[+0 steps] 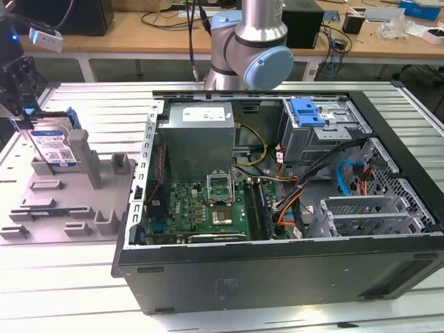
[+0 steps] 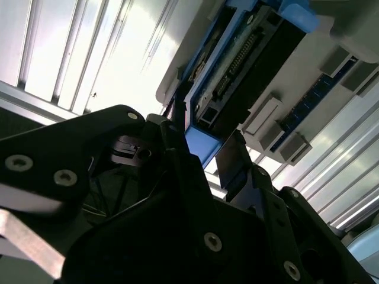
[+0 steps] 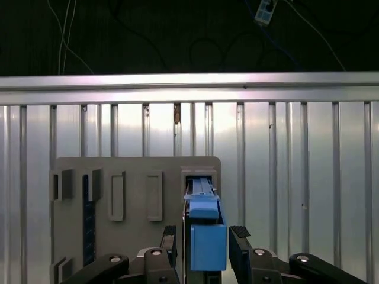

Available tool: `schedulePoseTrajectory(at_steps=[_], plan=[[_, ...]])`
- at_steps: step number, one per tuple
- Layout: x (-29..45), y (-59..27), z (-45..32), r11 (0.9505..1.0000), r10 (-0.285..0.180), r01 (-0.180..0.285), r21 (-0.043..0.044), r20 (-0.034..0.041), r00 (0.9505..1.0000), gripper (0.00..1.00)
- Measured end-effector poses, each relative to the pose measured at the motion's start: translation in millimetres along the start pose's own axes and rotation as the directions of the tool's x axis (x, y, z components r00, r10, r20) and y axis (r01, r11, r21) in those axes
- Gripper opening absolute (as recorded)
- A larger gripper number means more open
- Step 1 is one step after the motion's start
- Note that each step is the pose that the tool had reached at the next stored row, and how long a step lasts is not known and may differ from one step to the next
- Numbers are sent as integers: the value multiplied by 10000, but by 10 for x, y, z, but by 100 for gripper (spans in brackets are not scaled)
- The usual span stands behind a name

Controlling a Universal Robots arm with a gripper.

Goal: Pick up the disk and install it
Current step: 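Pick up the disk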

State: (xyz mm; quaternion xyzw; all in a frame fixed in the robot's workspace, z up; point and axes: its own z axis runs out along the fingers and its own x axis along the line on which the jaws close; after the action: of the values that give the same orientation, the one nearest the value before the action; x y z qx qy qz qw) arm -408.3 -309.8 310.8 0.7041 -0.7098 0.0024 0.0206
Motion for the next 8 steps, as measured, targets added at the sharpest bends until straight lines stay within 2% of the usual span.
schedulePoseTrajectory(at_steps=[8], plan=[[-7, 21, 46, 10000, 1, -1, 5, -1, 10000, 48]])
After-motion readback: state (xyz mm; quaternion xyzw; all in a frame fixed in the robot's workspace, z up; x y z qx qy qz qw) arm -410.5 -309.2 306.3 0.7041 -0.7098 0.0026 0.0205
